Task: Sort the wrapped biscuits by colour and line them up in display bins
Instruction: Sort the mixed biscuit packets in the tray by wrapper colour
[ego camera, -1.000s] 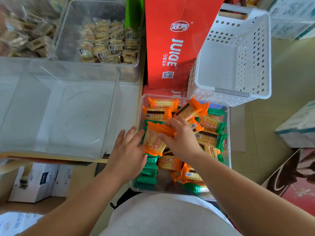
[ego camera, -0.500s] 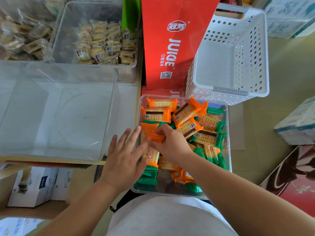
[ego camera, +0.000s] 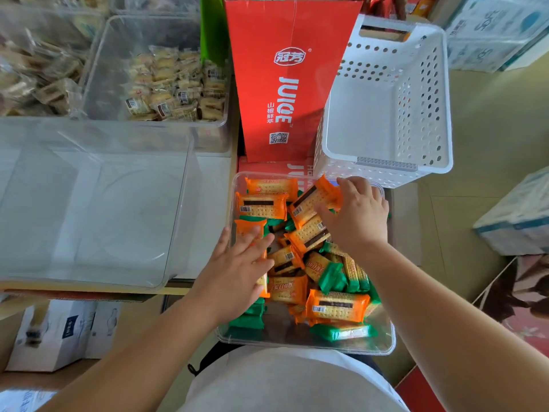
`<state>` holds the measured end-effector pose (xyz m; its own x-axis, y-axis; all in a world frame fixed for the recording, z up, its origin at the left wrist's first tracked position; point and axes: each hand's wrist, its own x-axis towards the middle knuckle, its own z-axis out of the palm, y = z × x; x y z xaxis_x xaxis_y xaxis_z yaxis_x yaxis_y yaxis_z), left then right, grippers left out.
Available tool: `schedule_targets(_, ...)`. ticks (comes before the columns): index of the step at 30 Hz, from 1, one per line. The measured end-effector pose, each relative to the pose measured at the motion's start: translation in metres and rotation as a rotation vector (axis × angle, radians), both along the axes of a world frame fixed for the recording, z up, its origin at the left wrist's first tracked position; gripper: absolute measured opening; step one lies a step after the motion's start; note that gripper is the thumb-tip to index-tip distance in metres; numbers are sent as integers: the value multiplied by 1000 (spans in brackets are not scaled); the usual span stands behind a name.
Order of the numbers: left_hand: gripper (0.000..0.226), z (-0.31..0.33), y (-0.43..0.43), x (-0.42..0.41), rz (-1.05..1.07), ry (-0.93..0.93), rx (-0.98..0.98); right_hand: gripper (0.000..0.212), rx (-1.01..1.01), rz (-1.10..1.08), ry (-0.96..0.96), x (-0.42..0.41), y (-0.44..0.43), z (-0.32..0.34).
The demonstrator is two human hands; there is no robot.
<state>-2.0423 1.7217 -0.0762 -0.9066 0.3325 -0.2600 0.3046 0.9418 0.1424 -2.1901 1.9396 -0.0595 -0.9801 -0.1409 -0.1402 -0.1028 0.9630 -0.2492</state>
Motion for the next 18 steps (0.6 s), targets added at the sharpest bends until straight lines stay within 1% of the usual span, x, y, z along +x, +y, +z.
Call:
schedule_targets(1,44,1,-1,0,-23,-2,-23,65,-4,6,-6,-2,-2,-1)
schedule_targets(3,36,4,-3,1,-49,-17,-54,59,-40,-3,-5,-4,-6,-2)
schedule_targets(6,41,8,-10,4,-64,-22,-42,45,-110,-13,12,-6,-13,-4)
schedule_targets(9,51,10,-12,7,-36,-28,-13,35,-246,22,11,-4,-15,-6)
schedule_targets(11,61,11,-10,8,13,-43,27,35,-338,27,-5,-1,-15,-6)
schedule_targets(13,66,12,-7,7,66,-56,56,35,-388,14,-6,1,-13,-3)
schedule_targets(15,65,13,-4,6,111,-45,78,37,-428,-7,-42,1,-13,0)
schedule_targets(18,61,15,-1,1,159,9,135,49,-461,-20,-75,2,-13,6)
